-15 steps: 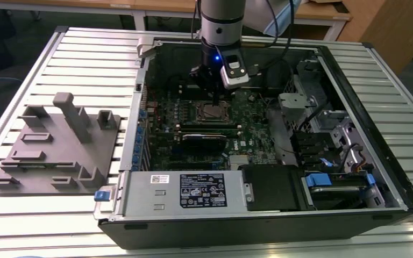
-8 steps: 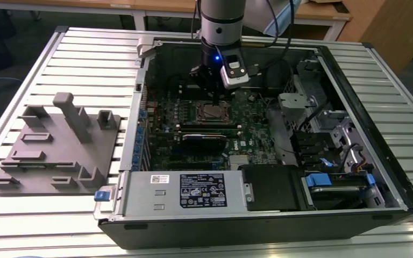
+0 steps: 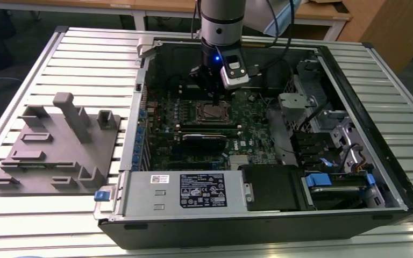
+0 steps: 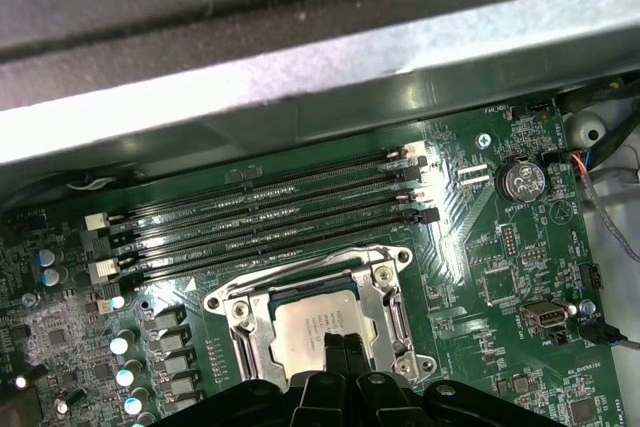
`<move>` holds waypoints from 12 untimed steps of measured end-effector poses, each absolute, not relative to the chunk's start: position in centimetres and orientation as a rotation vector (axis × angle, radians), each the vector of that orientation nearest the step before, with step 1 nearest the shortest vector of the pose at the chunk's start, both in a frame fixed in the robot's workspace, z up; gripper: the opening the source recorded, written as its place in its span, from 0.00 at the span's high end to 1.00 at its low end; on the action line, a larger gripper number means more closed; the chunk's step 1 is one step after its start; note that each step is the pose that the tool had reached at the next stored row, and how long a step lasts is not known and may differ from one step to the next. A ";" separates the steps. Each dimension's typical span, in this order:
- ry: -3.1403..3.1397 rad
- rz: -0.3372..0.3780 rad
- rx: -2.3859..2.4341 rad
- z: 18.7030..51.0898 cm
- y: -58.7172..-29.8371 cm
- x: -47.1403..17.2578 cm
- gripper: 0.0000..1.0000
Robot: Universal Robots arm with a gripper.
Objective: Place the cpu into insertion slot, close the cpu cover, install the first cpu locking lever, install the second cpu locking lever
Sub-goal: 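Install the second cpu locking lever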
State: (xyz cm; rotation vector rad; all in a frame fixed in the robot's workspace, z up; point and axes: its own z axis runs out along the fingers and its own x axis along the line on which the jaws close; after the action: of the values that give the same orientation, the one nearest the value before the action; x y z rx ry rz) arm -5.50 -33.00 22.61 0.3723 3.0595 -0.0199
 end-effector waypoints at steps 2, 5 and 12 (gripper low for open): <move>3.060 -0.020 0.372 22.6 -33.0 -5.5 0.90; 3.060 -0.020 0.372 22.7 -33.0 -5.5 0.90; 3.060 -0.020 0.372 22.9 -33.0 -5.5 0.90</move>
State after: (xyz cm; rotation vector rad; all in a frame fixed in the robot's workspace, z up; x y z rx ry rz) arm -5.50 -33.00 22.88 0.3722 3.0595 -0.0198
